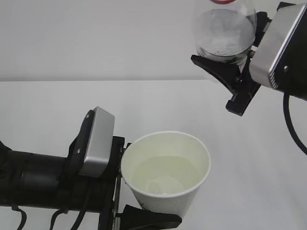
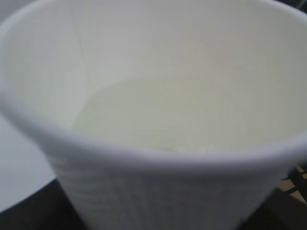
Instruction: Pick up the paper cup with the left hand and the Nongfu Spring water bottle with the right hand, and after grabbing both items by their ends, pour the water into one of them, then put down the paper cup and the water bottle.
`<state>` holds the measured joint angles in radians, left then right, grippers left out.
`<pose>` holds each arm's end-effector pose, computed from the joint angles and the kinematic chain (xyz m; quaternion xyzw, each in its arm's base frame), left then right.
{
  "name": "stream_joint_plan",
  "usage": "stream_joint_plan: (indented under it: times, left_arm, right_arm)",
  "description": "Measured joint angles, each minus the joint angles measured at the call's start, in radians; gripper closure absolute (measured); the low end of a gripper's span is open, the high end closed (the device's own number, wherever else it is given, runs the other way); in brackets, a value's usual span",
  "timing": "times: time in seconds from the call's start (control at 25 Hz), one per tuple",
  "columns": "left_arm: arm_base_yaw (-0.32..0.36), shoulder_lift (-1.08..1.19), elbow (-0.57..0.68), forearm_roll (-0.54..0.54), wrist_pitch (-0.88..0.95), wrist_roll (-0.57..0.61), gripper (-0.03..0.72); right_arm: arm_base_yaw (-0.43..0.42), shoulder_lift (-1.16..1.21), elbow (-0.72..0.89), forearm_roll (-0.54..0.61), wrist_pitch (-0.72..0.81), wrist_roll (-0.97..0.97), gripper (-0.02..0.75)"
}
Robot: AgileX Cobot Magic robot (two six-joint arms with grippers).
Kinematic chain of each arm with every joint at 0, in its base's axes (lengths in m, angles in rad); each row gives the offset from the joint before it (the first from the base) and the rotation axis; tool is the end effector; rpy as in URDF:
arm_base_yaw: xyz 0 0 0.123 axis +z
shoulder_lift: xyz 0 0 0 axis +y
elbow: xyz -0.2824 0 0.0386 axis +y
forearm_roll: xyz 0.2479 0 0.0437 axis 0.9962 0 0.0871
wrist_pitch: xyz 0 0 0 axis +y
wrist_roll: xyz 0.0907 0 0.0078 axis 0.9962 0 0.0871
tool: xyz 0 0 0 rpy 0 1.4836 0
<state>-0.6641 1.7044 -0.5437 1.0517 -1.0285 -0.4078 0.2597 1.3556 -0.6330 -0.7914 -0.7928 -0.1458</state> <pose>0.1719 -0.2204 0.1649 0.5603 0.5582 -0.4185 0.4466 0.2499 0.1140 0.2746 -0.4972 0.5095 0.0125 0.7022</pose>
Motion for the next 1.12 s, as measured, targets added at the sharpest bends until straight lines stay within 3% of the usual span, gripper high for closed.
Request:
stream_joint_plan:
  times: [0.56, 1.12]
  left_arm:
    - [0.000, 0.002, 0.000, 0.000, 0.001, 0.000, 0.145]
    - [0.000, 0.002, 0.000, 0.000, 0.001, 0.000, 0.145]
  right_arm:
    - [0.000, 0.006, 0.000, 0.019, 0.013, 0.172, 0.290]
    - [0.000, 0.037, 0.211, 0.444, -0.044, 0.107, 0.290]
